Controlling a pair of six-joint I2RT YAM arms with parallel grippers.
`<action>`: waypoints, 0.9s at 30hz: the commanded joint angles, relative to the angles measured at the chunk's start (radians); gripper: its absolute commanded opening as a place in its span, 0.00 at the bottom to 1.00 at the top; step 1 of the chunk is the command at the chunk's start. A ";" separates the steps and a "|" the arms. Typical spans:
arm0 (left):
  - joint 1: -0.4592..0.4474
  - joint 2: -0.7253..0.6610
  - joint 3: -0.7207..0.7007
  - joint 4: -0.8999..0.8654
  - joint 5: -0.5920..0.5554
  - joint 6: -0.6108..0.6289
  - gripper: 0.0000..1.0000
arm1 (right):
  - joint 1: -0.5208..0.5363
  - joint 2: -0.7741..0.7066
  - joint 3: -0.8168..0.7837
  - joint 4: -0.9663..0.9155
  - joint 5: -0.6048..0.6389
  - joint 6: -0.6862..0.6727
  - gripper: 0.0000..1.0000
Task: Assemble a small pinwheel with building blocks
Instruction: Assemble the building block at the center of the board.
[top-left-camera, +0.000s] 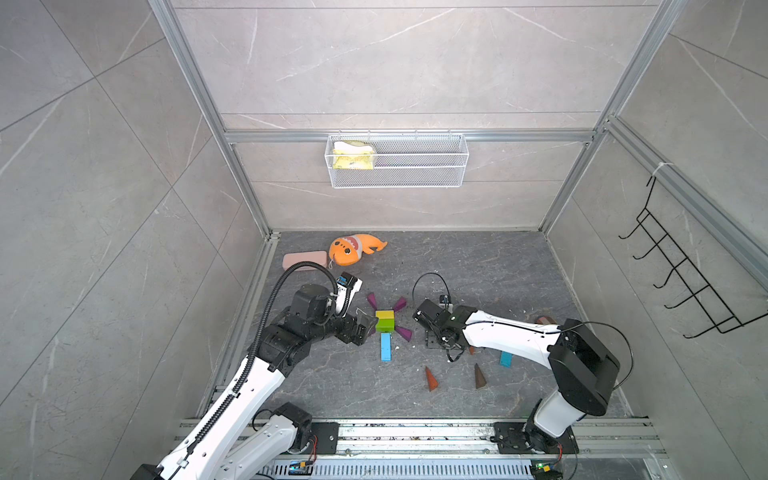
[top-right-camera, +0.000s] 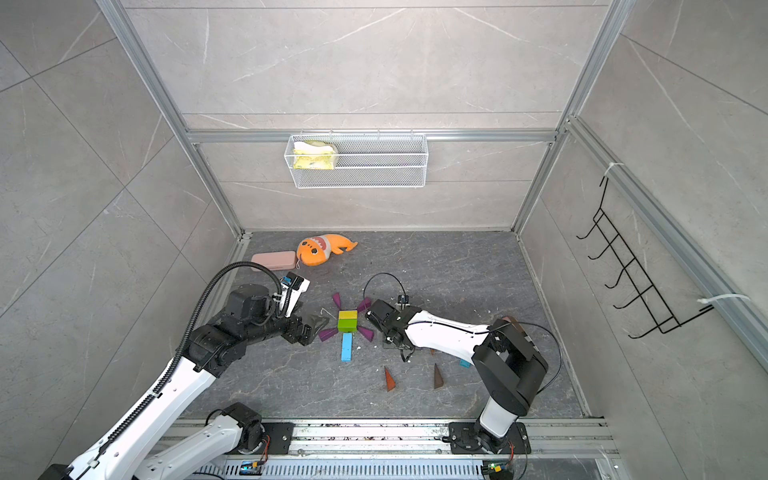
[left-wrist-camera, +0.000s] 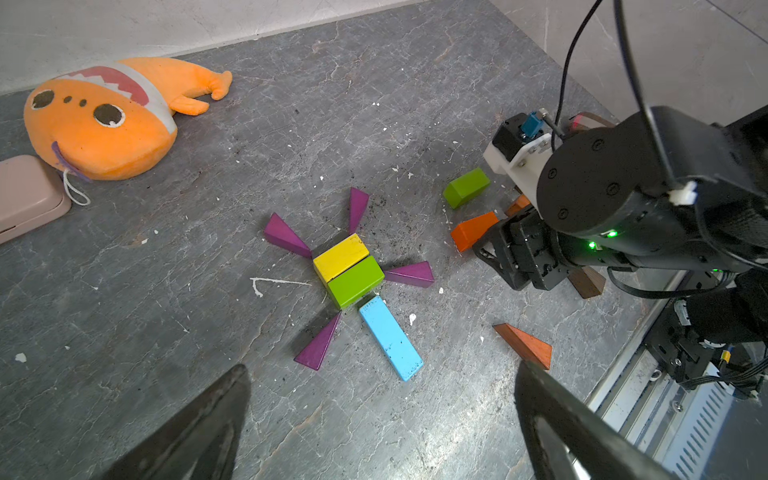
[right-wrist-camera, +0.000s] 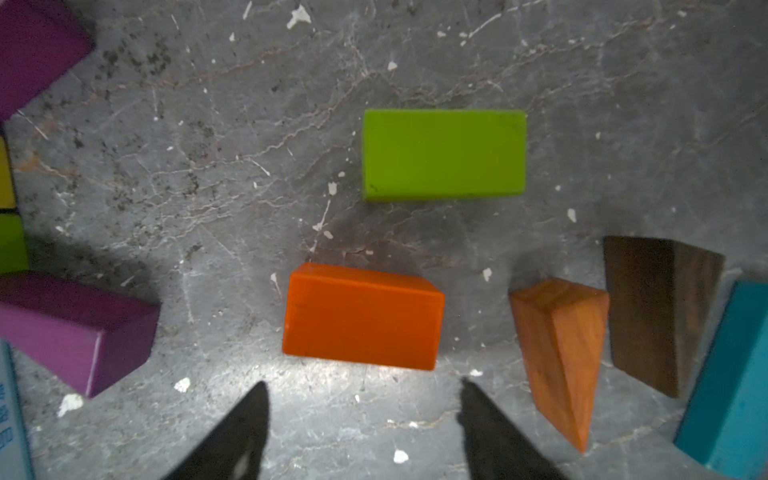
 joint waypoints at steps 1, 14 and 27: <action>0.004 -0.003 -0.003 0.019 0.021 0.028 1.00 | -0.003 0.027 0.028 0.010 0.025 0.022 0.56; 0.004 0.001 -0.001 0.019 0.024 0.030 1.00 | -0.017 0.065 0.048 0.011 0.028 0.023 0.73; 0.004 0.015 -0.002 0.017 0.023 0.032 1.00 | -0.059 0.092 0.052 0.047 0.013 -0.010 0.71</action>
